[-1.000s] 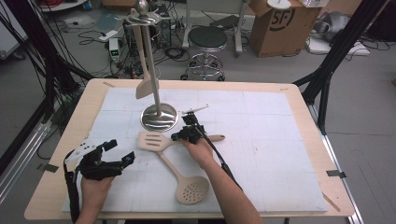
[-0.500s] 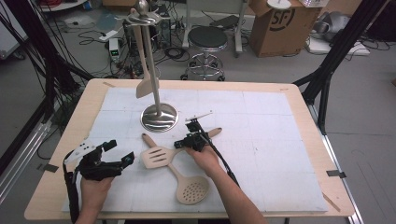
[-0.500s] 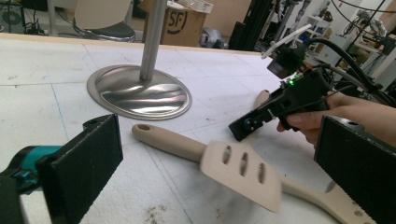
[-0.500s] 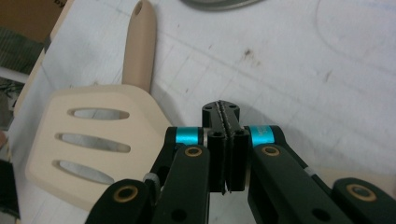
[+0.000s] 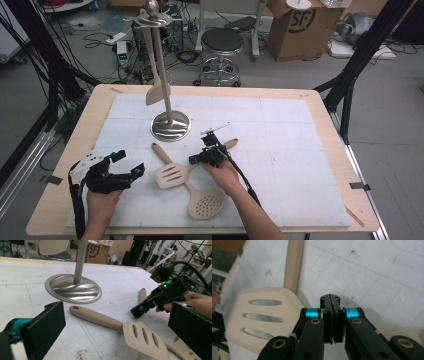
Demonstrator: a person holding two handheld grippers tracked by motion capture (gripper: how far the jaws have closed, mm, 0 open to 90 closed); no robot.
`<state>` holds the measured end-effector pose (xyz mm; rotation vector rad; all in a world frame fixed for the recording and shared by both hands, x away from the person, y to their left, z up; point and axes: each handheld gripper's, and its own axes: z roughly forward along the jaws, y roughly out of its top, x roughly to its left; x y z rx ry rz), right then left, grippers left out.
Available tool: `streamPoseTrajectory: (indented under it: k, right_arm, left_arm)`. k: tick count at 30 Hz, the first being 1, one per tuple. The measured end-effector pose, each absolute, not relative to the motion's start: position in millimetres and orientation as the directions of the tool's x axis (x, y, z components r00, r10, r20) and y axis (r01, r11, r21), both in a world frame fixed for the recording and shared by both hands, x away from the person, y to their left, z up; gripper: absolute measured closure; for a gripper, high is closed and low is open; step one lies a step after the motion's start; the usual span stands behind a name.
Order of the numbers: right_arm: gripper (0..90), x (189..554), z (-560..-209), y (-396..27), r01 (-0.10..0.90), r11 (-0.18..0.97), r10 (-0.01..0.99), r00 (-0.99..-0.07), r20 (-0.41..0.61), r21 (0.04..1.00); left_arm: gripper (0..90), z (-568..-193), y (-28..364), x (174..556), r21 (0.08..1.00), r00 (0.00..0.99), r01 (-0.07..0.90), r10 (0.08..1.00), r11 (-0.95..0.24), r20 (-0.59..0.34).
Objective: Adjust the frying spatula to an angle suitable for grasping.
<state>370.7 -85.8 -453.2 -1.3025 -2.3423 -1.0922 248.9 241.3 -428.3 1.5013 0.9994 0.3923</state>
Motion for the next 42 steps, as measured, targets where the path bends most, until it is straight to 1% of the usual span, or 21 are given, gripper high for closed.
streamPoseTrajectory:
  k: [7,13,19,22,24,30,36,39,42]
  right_arm:
    - [90.0,364.8,-443.6,-117.4,0.805,0.245,0.64,-0.552,0.534,0.54]
    - [90.0,358.8,-449.0,-148.3,0.839,0.218,0.688,-0.495,0.531,0.499]
    - [90.0,356.8,-451.2,-179.3,0.846,0.148,0.73,-0.443,0.52,0.512]
    - [90.0,360.4,-453.1,-189.4,0.858,0.112,0.754,-0.402,0.52,0.501]
    - [90.0,363.4,-457.3,-190.4,0.865,0.109,0.761,-0.389,0.519,0.489]
    - [90.0,372.8,-466.4,-187.9,0.875,0.018,0.724,-0.346,0.597,0.485]
    - [90.0,377.6,-468.8,-181.8,0.868,0.001,0.715,-0.348,0.607,0.496]
    - [90.0,382.4,-469.9,-173.7,0.87,-0.01,0.707,-0.342,0.619,0.493]
    - [90.0,388.6,-469.3,-160.4,0.868,0.005,0.707,-0.354,0.612,0.496]
  left_arm:
    - [1.7,-427.6,239.0,247.9,0.93,0.576,0.355,0.761,0.096,-0.299]
    - [1.7,-427.5,239.8,247.6,0.93,0.575,0.354,0.762,0.097,-0.299]
    - [1.7,-427.2,239.3,246.9,0.93,0.576,0.353,0.761,0.099,-0.3]
    - [1.7,-427.2,239.9,247.0,0.93,0.576,0.354,0.76,0.1,-0.301]
    - [1.7,-427.1,239.9,247.1,0.93,0.575,0.354,0.761,0.1,-0.3]
    - [1.7,-427.0,237.4,247.3,0.931,0.579,0.353,0.76,0.095,-0.297]
    - [1.7,-427.6,234.0,250.2,0.93,0.584,0.355,0.755,0.092,-0.298]
    - [1.7,-427.5,231.2,251.6,0.931,0.588,0.356,0.754,0.085,-0.294]
    - [1.7,-427.7,230.4,253.1,0.93,0.591,0.358,0.752,0.08,-0.292]
